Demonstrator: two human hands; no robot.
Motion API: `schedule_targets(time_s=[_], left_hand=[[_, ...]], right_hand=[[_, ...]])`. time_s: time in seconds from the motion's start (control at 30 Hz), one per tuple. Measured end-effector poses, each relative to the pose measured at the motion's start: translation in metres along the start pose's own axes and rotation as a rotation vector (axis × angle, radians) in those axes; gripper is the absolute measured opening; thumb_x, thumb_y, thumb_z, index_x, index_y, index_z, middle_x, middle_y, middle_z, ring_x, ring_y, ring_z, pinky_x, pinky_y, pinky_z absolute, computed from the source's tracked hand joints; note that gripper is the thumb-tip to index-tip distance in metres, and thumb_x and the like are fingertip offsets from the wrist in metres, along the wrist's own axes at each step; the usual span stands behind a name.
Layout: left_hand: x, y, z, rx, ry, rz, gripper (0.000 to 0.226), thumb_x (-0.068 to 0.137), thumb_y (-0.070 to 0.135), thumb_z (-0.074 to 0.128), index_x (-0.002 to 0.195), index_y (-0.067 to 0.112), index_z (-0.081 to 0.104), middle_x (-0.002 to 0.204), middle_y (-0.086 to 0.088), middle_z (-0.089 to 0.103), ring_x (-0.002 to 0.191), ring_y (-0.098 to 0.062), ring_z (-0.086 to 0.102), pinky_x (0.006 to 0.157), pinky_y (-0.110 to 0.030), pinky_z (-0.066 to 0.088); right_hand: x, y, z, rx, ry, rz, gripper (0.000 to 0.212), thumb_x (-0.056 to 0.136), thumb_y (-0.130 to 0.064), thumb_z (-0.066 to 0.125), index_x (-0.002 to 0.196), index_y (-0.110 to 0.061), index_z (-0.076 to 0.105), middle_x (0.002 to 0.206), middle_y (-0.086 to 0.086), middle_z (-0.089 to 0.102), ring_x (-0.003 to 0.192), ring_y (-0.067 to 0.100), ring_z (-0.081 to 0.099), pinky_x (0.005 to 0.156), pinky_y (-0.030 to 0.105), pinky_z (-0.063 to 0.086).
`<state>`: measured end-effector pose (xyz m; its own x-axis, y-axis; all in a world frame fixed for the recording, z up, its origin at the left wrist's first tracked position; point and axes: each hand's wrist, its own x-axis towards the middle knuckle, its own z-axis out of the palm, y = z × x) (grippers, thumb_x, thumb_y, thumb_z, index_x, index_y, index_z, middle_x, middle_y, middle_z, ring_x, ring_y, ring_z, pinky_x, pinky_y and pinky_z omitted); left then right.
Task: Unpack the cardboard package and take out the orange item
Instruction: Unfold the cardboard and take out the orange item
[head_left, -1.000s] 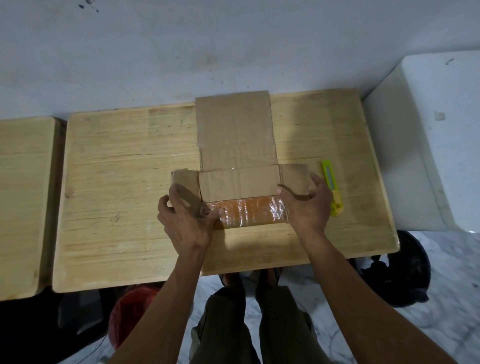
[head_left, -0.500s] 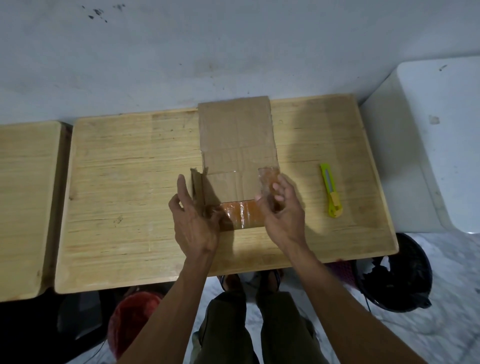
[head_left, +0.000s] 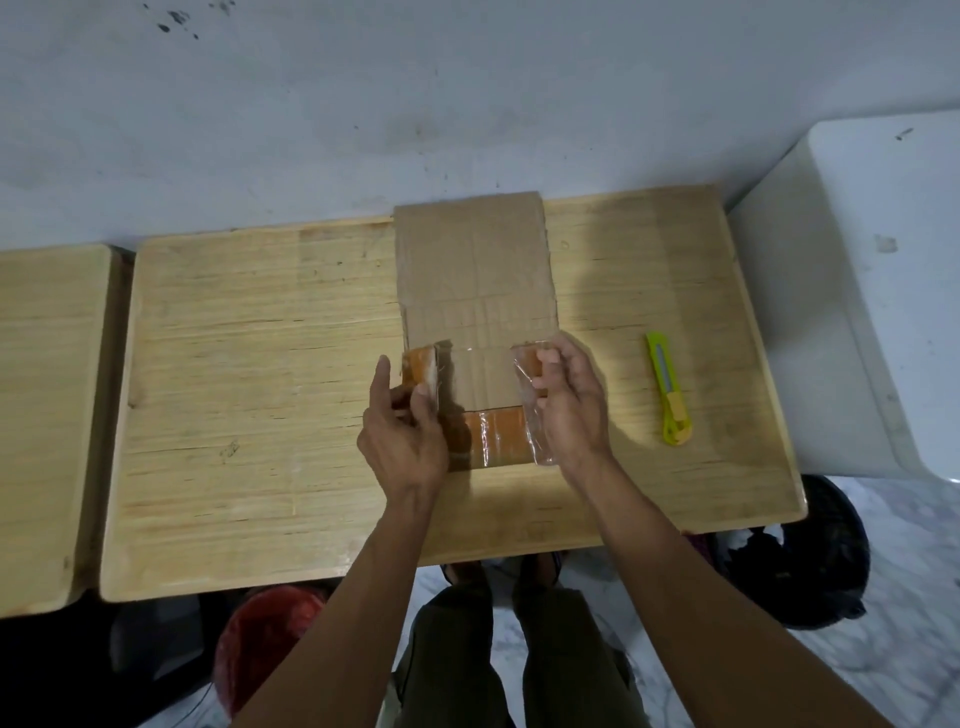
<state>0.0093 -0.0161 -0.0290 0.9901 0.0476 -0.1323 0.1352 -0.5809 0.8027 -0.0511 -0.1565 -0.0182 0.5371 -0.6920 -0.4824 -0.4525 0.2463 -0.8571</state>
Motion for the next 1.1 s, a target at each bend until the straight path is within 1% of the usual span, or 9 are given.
schedule_targets(time_s=[0.13, 0.23, 0.33, 0.5, 0.6, 0.7, 0.87, 0.97, 1.1], left_hand=[[0.020, 0.011, 0.011, -0.132, -0.007, -0.157, 0.062, 0.091, 0.015, 0.070, 0.148, 0.018, 0.046, 0.107, 0.005, 0.068, 0.097, -0.009, 0.062, 0.090, -0.021, 0.049], [0.028, 0.012, 0.021, -0.176, -0.046, -0.199, 0.070, 0.085, 0.014, 0.077, 0.148, 0.019, 0.046, 0.107, 0.004, 0.066, 0.097, -0.009, 0.061, 0.075, 0.000, 0.042], [0.035, 0.012, 0.024, -0.160, -0.082, -0.237, 0.077, 0.083, 0.011, 0.078, 0.150, 0.024, 0.043, 0.108, 0.011, 0.059, 0.101, -0.006, 0.059, 0.074, -0.003, 0.040], [0.063, 0.018, 0.016, -0.175, -0.280, -0.319, 0.093, 0.079, -0.003, 0.077, 0.155, 0.025, 0.032, 0.104, 0.018, 0.063, 0.101, -0.008, 0.062, 0.105, -0.031, 0.049], [0.068, 0.021, 0.016, -0.255, -0.324, -0.349, 0.095, 0.078, -0.009, 0.076, 0.155, 0.021, 0.031, 0.129, 0.019, 0.059, 0.088, -0.002, 0.059, 0.100, -0.028, 0.053], [0.069, 0.019, 0.017, -0.346, -0.315, -0.380, 0.095, 0.077, -0.013, 0.075, 0.155, 0.022, 0.032, 0.117, 0.022, 0.057, 0.075, -0.003, 0.052, 0.077, -0.017, 0.059], [0.066, 0.017, 0.018, -0.425, -0.298, -0.373, 0.091, 0.078, -0.017, 0.071, 0.153, 0.020, 0.035, 0.128, 0.009, 0.057, 0.072, -0.003, 0.052, 0.089, -0.028, 0.059], [0.066, 0.014, 0.018, -0.482, -0.295, -0.355, 0.087, 0.080, -0.018, 0.068, 0.152, 0.018, 0.036, 0.126, 0.006, 0.057, 0.076, -0.005, 0.054, 0.078, -0.013, 0.057], [0.065, 0.017, 0.015, -0.655, -0.270, -0.445, 0.069, 0.091, -0.008, 0.058, 0.149, 0.022, 0.039, 0.109, 0.010, 0.063, 0.088, -0.007, 0.063, 0.069, -0.013, 0.055]], right_hand=[[0.015, -0.009, 0.004, 0.083, 0.006, -0.010, 0.042, 0.101, -0.032, 0.051, 0.142, -0.025, 0.045, 0.118, -0.007, 0.062, 0.099, -0.002, 0.063, 0.070, 0.013, 0.053], [0.020, -0.006, 0.009, 0.075, -0.003, -0.018, 0.045, 0.099, -0.034, 0.052, 0.142, -0.027, 0.042, 0.117, -0.007, 0.063, 0.101, -0.001, 0.064, 0.084, 0.025, 0.058], [0.021, -0.002, 0.013, 0.046, 0.004, -0.038, 0.049, 0.098, -0.036, 0.053, 0.144, -0.036, 0.036, 0.138, -0.010, 0.051, 0.114, 0.004, 0.060, 0.094, 0.032, 0.056], [0.034, -0.014, 0.018, 0.081, -0.053, 0.023, 0.055, 0.093, -0.042, 0.054, 0.141, -0.053, 0.029, 0.148, -0.015, 0.037, 0.122, 0.023, 0.058, 0.100, 0.051, 0.051], [0.040, -0.019, 0.019, 0.130, -0.090, 0.048, 0.059, 0.100, -0.026, 0.051, 0.147, -0.049, 0.024, 0.149, -0.011, 0.035, 0.119, 0.011, 0.054, 0.102, 0.048, 0.050], [0.044, -0.020, 0.018, 0.177, -0.089, 0.070, 0.062, 0.101, -0.019, 0.051, 0.150, -0.043, 0.022, 0.155, -0.009, 0.029, 0.122, 0.007, 0.043, 0.099, 0.039, 0.052], [0.046, -0.022, 0.015, 0.210, -0.092, 0.112, 0.057, 0.102, -0.023, 0.047, 0.151, -0.038, 0.023, 0.129, -0.020, 0.035, 0.096, 0.014, 0.060, 0.053, 0.009, 0.049], [0.045, -0.020, 0.014, 0.274, -0.091, 0.105, 0.055, 0.101, -0.024, 0.049, 0.150, -0.036, 0.026, 0.139, -0.013, 0.038, 0.098, 0.013, 0.059, 0.059, 0.010, 0.049], [0.041, -0.019, 0.014, 0.318, -0.059, 0.073, 0.050, 0.102, -0.030, 0.047, 0.149, -0.032, 0.031, 0.137, -0.006, 0.045, 0.093, 0.007, 0.057, 0.059, 0.009, 0.049]])
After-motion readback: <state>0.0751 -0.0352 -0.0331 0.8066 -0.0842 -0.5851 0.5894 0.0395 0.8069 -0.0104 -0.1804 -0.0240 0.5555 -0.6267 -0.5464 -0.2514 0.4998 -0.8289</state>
